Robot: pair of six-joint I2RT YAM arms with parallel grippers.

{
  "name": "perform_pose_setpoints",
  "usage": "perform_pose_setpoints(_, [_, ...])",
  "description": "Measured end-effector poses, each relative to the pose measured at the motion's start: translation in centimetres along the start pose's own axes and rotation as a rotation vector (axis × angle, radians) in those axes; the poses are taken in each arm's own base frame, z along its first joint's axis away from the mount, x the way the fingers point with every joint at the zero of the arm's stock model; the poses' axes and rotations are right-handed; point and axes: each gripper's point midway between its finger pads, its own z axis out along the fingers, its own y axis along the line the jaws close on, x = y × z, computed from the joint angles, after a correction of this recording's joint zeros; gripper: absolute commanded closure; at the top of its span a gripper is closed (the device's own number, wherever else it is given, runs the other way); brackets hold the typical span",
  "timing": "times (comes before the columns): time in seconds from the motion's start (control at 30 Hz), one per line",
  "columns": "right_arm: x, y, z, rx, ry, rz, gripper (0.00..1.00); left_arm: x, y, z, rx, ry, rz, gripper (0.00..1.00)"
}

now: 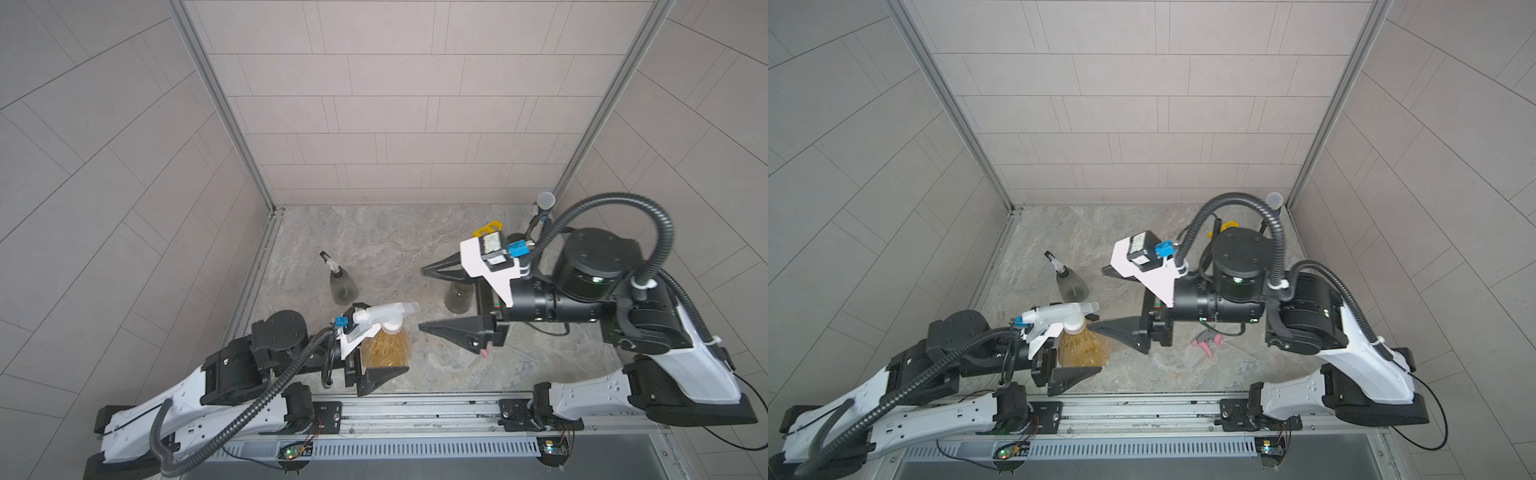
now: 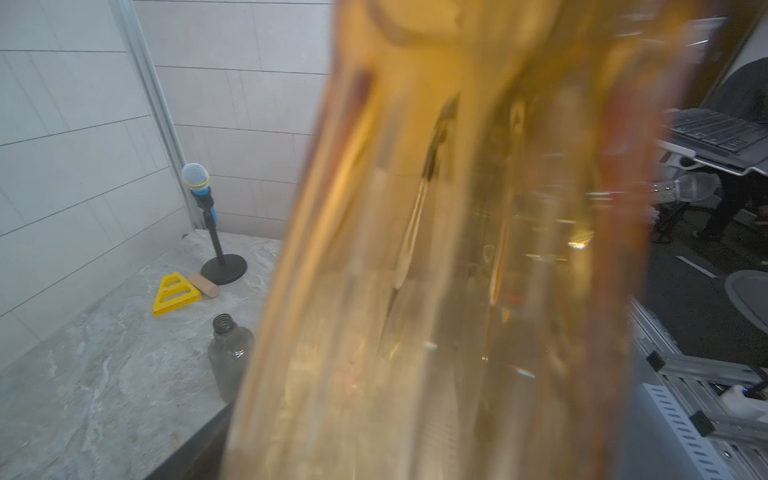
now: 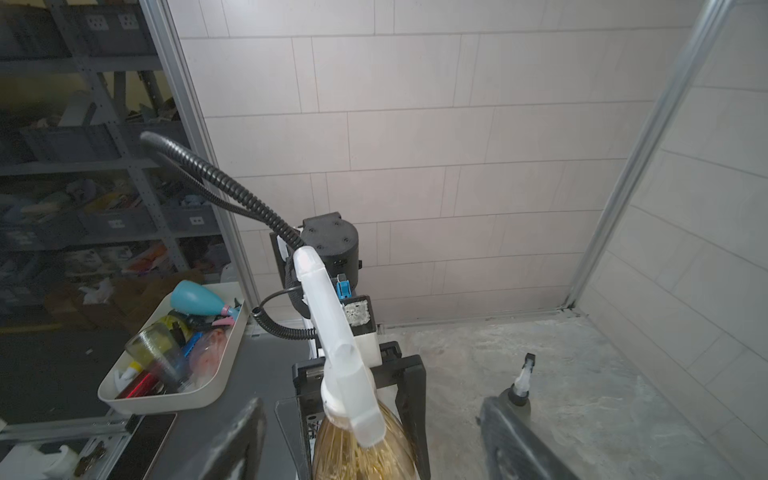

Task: Attach spray nozzles to spray bottles
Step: Screw the spray nozzle on the spray bottle.

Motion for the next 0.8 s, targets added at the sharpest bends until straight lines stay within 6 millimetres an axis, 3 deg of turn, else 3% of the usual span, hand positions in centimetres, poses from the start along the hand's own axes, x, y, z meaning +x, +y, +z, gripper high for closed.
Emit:
perform_pose_setpoints(0.1, [1.6, 0.3, 2.4, -0.048, 0.069, 0.006, 0.20, 0.2, -0.4, 0.2, 0.027, 0.008, -0.002, 1.00])
perform_pose_setpoints(0.2, [2.7, 0.6, 3.5, -0.080, 0.105, 0.018, 0.24, 0.2, -0.7, 0.2, 0.043, 0.009, -0.002, 1.00])
perform_pose_setpoints(0.5, [3.0, 1.8, 3.0, -0.141, 0.090, 0.042, 0.44, 0.1, -1.0, 0.0, 0.061, 0.002, 0.000, 1.00])
perform_pose_setpoints(0.8, [3.3, 1.9, 3.4, -0.154, 0.082, 0.055, 0.50, 0.0, -0.9, 0.0, 0.055, 0.000, 0.000, 1.00])
